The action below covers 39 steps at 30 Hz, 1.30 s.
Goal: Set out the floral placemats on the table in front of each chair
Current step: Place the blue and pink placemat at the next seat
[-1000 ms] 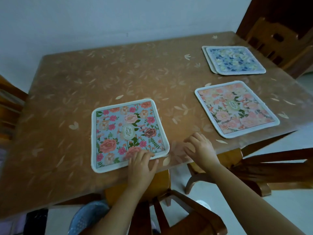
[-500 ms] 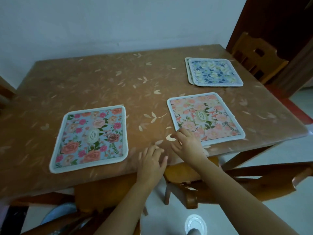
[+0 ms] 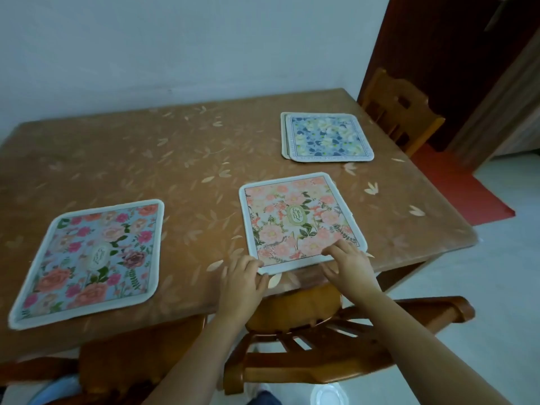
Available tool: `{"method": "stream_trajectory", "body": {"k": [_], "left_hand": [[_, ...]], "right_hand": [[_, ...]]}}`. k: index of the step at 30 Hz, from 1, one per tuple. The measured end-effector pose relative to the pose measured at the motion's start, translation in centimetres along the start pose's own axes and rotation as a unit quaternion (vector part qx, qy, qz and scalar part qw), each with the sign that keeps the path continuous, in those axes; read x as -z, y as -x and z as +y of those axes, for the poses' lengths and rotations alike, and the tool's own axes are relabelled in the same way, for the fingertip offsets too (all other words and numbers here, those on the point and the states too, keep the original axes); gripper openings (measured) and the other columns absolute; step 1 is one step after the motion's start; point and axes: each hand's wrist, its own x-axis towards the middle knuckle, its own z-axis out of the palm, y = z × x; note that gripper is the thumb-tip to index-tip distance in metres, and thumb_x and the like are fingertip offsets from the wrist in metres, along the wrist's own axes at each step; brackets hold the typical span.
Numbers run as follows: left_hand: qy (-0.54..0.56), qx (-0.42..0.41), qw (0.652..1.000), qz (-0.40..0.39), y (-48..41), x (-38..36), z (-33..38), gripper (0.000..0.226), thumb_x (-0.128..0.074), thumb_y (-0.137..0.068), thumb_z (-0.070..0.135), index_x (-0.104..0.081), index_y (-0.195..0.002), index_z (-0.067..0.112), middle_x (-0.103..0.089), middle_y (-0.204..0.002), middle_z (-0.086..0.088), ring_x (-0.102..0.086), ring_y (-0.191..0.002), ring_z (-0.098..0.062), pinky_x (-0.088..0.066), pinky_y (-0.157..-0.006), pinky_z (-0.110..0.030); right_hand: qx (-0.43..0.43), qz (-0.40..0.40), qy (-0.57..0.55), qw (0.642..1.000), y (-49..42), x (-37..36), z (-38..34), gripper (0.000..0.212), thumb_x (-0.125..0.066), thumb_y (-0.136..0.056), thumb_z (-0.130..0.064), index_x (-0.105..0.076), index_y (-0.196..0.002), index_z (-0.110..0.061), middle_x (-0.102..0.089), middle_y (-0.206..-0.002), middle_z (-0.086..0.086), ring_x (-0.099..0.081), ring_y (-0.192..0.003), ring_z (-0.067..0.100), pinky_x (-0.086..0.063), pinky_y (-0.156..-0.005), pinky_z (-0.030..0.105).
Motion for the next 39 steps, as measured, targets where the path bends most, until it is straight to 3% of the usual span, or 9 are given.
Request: {"method": "stream_trajectory", "body": {"k": [8,17,25,31,36,39], "left_hand": [[-0.024,-0.011,0.996,-0.087,-3.3,-3.3,-0.4,0.027,-0.047,-0.09,0.036,-0.052,-0.112,0.023,-0.052,-0.118,0.005,-0.043,-0.113,-0.016,-0.032,-0.094,-0.034],[-0.028,-0.031,0.994,-0.104,-4.6,-5.2,0.9,0.027,-0.048,-0.089,0.036,-0.053,-0.112,0.022,-0.052,-0.116,0.005,-0.041,-0.116,-0.016,-0.031,-0.095,-0.03],[-0.039,-0.009,0.998,-0.046,-5.9,-5.7,5.7,0.022,-0.054,-0.088,0.028,-0.058,-0.105,0.016,-0.057,-0.113,-0.001,-0.046,-0.112,-0.022,-0.032,-0.099,-0.037],[-0.078,0.028,0.996,0.046,-5.9,-5.5,12.2,0.025,-0.074,-0.072,0.021,-0.065,-0.092,0.01,-0.067,-0.097,-0.009,-0.062,-0.094,-0.031,-0.048,-0.083,-0.045],[-0.077,0.067,0.991,0.089,-5.4,-5.7,16.7,0.031,-0.071,-0.075,0.024,-0.064,-0.101,0.009,-0.066,-0.104,-0.012,-0.059,-0.103,-0.033,-0.046,-0.089,-0.05],[-0.082,0.06,0.989,0.109,-4.8,-5.2,18.6,0.034,-0.07,-0.075,0.023,-0.062,-0.105,0.008,-0.065,-0.108,-0.013,-0.058,-0.106,-0.034,-0.046,-0.09,-0.051]], "right_hand": [[-0.099,-0.051,-0.008,0.994,-2.4,-0.8,3.5,0.026,-0.059,-0.084,-0.027,-0.058,-0.107,-0.017,-0.055,-0.118,0.002,-0.046,-0.114,0.022,-0.041,-0.096,0.042],[-0.096,-0.059,-0.022,0.993,-4.2,-1.5,5.8,0.026,-0.062,-0.082,-0.027,-0.059,-0.105,-0.016,-0.058,-0.113,0.003,-0.049,-0.109,0.023,-0.043,-0.09,0.041],[-0.019,-0.103,0.01,0.994,-6.5,0.0,9.0,0.029,-0.059,-0.083,-0.028,-0.057,-0.109,-0.015,-0.057,-0.112,0.003,-0.05,-0.105,0.024,-0.042,-0.085,0.037],[0.071,-0.085,0.016,0.994,-7.4,2.8,11.4,0.03,-0.057,-0.084,-0.03,-0.057,-0.11,-0.016,-0.058,-0.113,0.004,-0.05,-0.104,0.026,-0.043,-0.085,0.039],[0.108,-0.056,0.036,0.992,-7.5,5.8,12.9,0.038,-0.051,-0.088,-0.038,-0.051,-0.12,-0.019,-0.056,-0.118,0.003,-0.049,-0.107,0.024,-0.041,-0.088,0.037],[0.135,-0.022,0.023,0.99,-6.1,7.3,12.6,0.035,-0.054,-0.087,-0.033,-0.054,-0.117,-0.016,-0.059,-0.115,0.005,-0.053,-0.104,0.027,-0.041,-0.09,0.04]]}}
